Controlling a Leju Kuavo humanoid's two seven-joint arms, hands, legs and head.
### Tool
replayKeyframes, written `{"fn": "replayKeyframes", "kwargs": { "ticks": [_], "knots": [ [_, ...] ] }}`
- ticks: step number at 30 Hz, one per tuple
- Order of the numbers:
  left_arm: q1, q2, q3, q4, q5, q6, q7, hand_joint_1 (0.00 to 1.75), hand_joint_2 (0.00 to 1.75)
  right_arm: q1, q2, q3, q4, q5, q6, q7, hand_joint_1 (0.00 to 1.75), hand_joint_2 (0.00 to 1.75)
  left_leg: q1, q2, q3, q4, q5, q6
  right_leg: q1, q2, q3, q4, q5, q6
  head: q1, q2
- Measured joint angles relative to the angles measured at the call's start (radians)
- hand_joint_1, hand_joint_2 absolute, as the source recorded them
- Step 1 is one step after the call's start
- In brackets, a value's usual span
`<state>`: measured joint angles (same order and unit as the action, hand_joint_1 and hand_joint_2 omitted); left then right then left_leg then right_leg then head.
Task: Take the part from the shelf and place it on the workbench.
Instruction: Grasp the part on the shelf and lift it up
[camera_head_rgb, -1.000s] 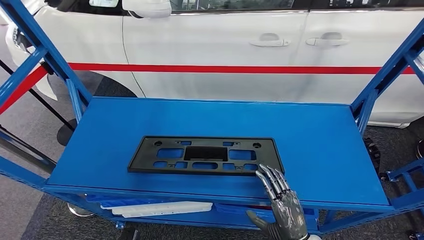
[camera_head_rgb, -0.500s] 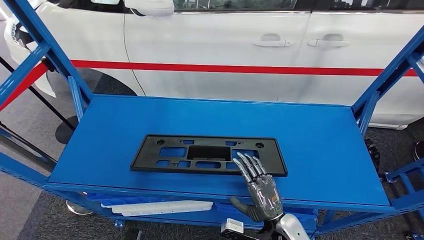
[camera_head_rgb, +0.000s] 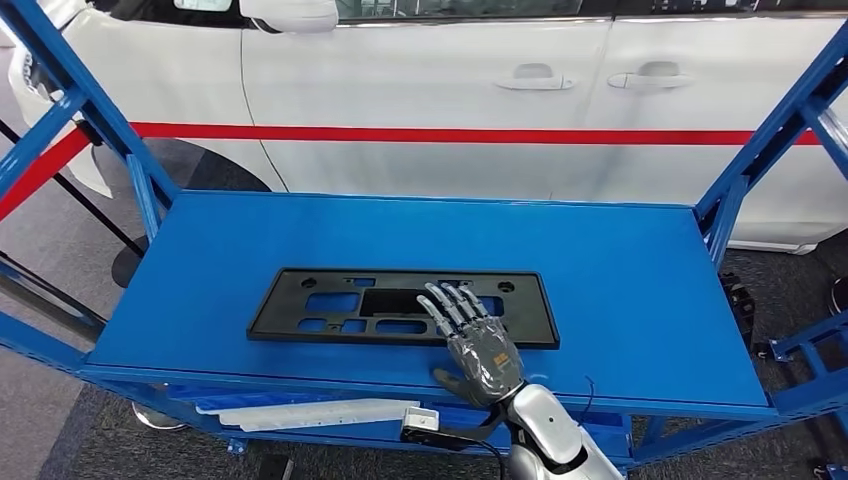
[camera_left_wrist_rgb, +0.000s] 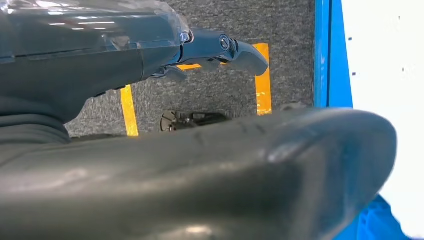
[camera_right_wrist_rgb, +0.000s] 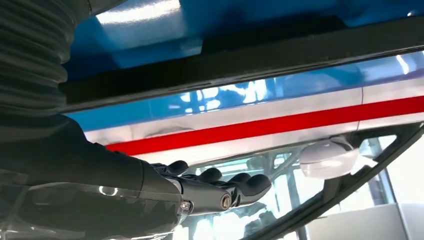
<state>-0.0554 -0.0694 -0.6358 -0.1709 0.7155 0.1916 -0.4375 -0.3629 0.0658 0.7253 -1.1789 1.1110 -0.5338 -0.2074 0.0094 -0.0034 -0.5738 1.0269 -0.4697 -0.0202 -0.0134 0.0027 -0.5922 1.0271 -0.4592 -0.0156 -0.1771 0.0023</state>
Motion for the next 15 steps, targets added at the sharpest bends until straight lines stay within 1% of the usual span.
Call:
{"fn": "replayKeyframes", "kwargs": {
  "ticks": [1,2,3,4,5,6,7,8,9,10,11,13,14,15],
  "knots": [
    [0.000,0.000,-0.001,0.000,0.000,0.000,0.001,0.00,0.00,-0.013,0.009,0.009,0.007,0.015,0.010,0.008,0.00,1.75,0.001,0.000,-0.014,0.033,-0.021,-0.004,-0.001,-0.001,0.001,-0.002,0.002,-0.006,0.000,0.000],
    [-0.001,0.000,-0.002,0.000,0.000,-0.001,0.002,0.00,0.00,-0.027,0.017,0.018,0.016,0.028,0.019,0.016,0.00,1.75,0.002,0.000,-0.039,0.088,-0.051,-0.008,-0.001,-0.001,0.001,-0.003,0.002,-0.011,0.000,0.000],
    [-0.001,0.000,-0.004,0.000,0.000,-0.002,0.003,0.00,0.00,-0.039,0.023,0.028,0.026,0.042,0.028,0.022,0.00,1.75,0.003,0.000,-0.071,0.157,-0.084,-0.010,0.000,-0.002,0.001,-0.003,0.002,-0.014,0.000,0.000],
    [0.000,0.000,-0.007,0.000,0.000,-0.002,0.004,0.00,0.00,-0.050,0.029,0.036,0.037,0.054,0.038,0.029,0.00,1.75,0.003,0.000,-0.103,0.224,-0.109,-0.011,0.001,-0.002,0.001,-0.003,0.001,-0.015,0.000,0.000],
    [0.001,0.000,-0.010,0.000,0.000,-0.002,0.005,0.00,0.00,-0.059,0.034,0.044,0.049,0.064,0.047,0.035,0.00,1.75,0.003,0.000,-0.125,0.267,-0.118,-0.012,0.003,-0.002,0.001,-0.002,0.001,-0.016,0.000,0.000],
    [0.001,0.000,-0.013,0.000,0.000,-0.002,0.006,0.00,0.00,-0.068,0.040,0.050,0.061,0.071,0.054,0.039,0.00,1.75,0.003,0.000,-0.130,0.274,-0.108,-0.011,0.004,-0.002,0.002,-0.002,0.001,-0.016,0.000,0.000],
    [0.002,0.000,-0.015,0.000,0.000,-0.002,0.007,0.00,0.00,-0.076,0.045,0.055,0.070,0.075,0.059,0.043,0.00,1.75,0.003,0.000,-0.116,0.239,-0.079,-0.009,0.005,-0.001,0.003,-0.002,0.000,-0.016,0.000,0.000],
    [0.002,0.000,-0.016,0.000,0.000,-0.002,0.008,0.00,0.00,-0.083,0.051,0.059,0.079,0.078,0.062,0.045,0.00,1.75,0.003,0.000,-0.085,0.171,-0.040,-0.005,0.006,-0.001,0.005,-0.002,-0.001,-0.016,0.000,0.000],
    [0.001,0.000,-0.017,0.000,-0.001,-0.002,0.008,0.00,0.00,-0.090,0.056,0.062,0.085,0.079,0.063,0.046,0.00,1.75,0.001,0.000,-0.051,0.099,-0.009,0.001,0.008,0.000,0.007,-0.002,-0.002,-0.014,0.000,0.000],
    [0.000,0.000,-0.018,0.000,-0.001,-0.002,0.008,0.00,0.00,-0.097,0.061,0.064,0.090,0.080,0.064,0.047,0.00,1.75,-0.001,0.000,-0.024,0.040,0.011,0.005,0.009,0.001,0.007,-0.001,-0.003,-0.011,0.000,0.000],
    [-0.001,0.000,-0.019,0.000,-0.001,-0.002,0.008,0.00,0.00,-0.102,0.064,0.066,0.095,0.080,0.064,0.047,0.00,1.75,-0.003,0.000,-0.007,0.003,0.020,0.010,0.011,0.001,0.007,-0.001,-0.003,-0.007,0.000,0.000],
    [-0.001,0.000,-0.019,0.000,-0.001,-0.002,0.009,0.00,0.00,-0.108,0.068,0.068,0.103,0.081,0.064,0.048,0.00,1.75,-0.007,-0.002,-0.003,-0.014,0.020,0.017,0.011,0.000,0.005,-0.002,-0.001,0.004,0.000,0.000],
    [0.000,-0.001,-0.020,0.000,-0.001,-0.002,0.009,0.00,0.00,-0.109,0.070,0.070,0.106,0.081,0.064,0.048,0.00,1.75,-0.004,-0.001,-0.002,-0.018,0.023,0.022,0.010,0.000,0.005,-0.003,-0.002,0.009,0.000,0.000],
    [0.000,-0.001,-0.020,0.000,-0.001,-0.002,0.010,0.00,0.00,-0.112,0.071,0.071,0.109,0.082,0.065,0.049,0.00,1.75,-0.001,-0.001,0.001,-0.024,0.027,0.028,0.010,0.000,0.002,0.005,-0.010,0.015,0.000,0.000]
  ]
}}
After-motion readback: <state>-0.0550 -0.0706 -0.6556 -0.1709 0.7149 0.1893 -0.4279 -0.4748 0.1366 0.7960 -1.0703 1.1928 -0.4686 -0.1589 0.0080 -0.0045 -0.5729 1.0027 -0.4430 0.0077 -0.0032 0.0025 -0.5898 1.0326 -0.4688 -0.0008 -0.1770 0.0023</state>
